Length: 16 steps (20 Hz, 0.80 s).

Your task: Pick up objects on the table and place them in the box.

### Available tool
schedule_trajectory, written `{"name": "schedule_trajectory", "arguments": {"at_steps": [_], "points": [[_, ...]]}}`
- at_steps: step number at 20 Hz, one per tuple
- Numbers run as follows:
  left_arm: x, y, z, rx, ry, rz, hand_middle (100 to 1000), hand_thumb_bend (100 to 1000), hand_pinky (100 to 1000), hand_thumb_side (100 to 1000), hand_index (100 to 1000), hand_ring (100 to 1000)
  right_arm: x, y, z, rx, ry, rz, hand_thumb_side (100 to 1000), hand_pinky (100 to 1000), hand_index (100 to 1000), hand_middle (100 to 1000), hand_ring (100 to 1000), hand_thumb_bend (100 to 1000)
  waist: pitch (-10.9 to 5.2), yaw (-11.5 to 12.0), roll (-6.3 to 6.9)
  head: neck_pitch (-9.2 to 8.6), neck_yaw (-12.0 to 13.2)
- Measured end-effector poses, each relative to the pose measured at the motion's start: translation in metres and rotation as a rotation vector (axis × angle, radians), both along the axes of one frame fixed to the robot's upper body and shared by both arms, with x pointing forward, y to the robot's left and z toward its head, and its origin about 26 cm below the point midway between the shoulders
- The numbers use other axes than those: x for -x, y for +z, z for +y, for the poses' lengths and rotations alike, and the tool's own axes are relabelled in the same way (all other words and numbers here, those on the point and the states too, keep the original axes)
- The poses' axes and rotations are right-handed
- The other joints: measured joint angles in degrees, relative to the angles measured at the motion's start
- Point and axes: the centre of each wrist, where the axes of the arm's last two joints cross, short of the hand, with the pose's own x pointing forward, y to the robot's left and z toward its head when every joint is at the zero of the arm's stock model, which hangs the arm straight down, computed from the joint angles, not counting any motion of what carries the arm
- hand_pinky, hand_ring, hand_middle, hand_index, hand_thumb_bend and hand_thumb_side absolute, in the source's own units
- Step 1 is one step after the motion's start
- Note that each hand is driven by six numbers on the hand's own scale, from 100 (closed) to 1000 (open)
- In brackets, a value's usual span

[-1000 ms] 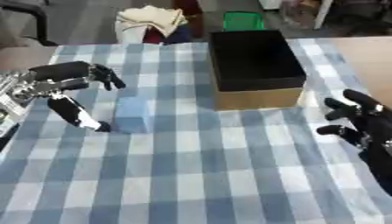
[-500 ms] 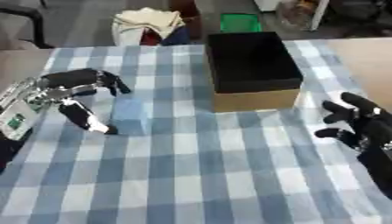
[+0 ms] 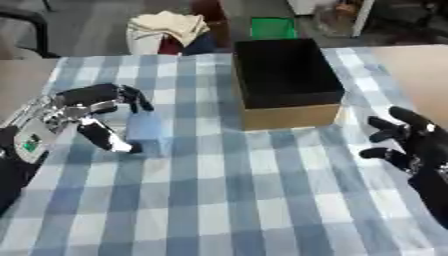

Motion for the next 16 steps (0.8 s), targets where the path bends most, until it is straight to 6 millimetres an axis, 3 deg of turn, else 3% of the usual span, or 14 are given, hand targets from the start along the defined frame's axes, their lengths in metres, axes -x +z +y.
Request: {"name": "schedule_trajectory", "arguments": {"at_steps": [10, 16], "points": [[-0.0038, -0.0039, -0.0046, 0.085, -0.044, -0.015, 339, 397, 773, 252, 554, 509, 0.0000, -0.0001, 0.0008, -0.002, 0.004, 0.001, 649, 740, 947, 680, 1000, 100, 0.17, -0.30, 0.05, -0.31, 0.00], [-0.0032, -0.0014, -0.0071, 0.180, -0.066, -0.027, 284, 311, 777, 220, 499, 470, 0.0000, -0.0001, 0.0009, -0.002, 0.004, 0.001, 648, 740, 947, 680, 1000, 100, 0.17, -0.36, 0.08, -0.33, -0.08]]}}
